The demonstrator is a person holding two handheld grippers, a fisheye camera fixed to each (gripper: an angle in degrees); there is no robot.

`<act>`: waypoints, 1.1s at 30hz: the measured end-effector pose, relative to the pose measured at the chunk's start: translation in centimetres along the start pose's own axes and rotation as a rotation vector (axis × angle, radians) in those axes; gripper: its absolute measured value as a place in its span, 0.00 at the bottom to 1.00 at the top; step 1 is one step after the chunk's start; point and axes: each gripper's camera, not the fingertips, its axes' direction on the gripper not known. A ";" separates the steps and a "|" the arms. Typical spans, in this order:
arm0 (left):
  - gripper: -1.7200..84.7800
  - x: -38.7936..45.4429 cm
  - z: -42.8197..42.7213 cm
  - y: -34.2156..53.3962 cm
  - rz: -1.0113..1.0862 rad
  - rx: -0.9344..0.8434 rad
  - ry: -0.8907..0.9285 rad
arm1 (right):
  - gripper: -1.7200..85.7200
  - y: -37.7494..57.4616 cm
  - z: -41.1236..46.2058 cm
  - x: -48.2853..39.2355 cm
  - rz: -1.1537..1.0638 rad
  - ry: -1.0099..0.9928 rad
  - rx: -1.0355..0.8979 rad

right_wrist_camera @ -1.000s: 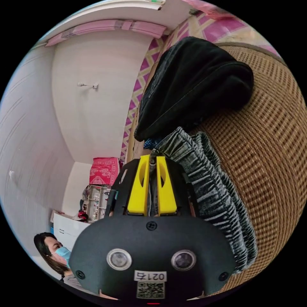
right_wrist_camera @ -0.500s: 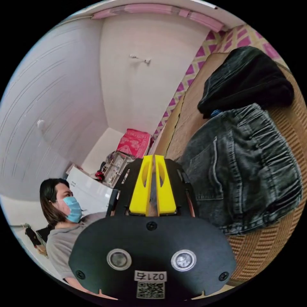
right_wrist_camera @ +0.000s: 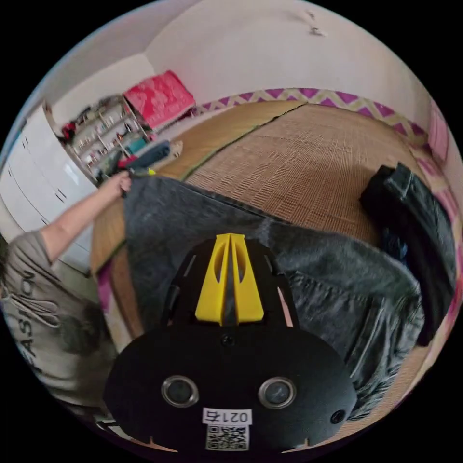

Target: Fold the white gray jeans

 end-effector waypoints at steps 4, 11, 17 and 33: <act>0.01 5.5 -3.3 1.8 0.162 -0.018 0.103 | 0.01 -4.4 3.5 0.4 -0.043 0.138 -0.116; 0.01 12.0 1.1 3.7 0.346 -0.262 0.026 | 0.01 -5.9 1.5 1.5 0.104 0.029 -0.131; 0.01 2.6 -2.5 -2.7 0.136 -0.233 0.174 | 0.01 -2.6 -3.4 -6.7 -0.120 -0.077 -0.142; 0.11 -22.1 -38.3 1.5 -0.349 0.226 0.190 | 0.01 12.8 -8.9 -11.2 0.043 -0.140 0.189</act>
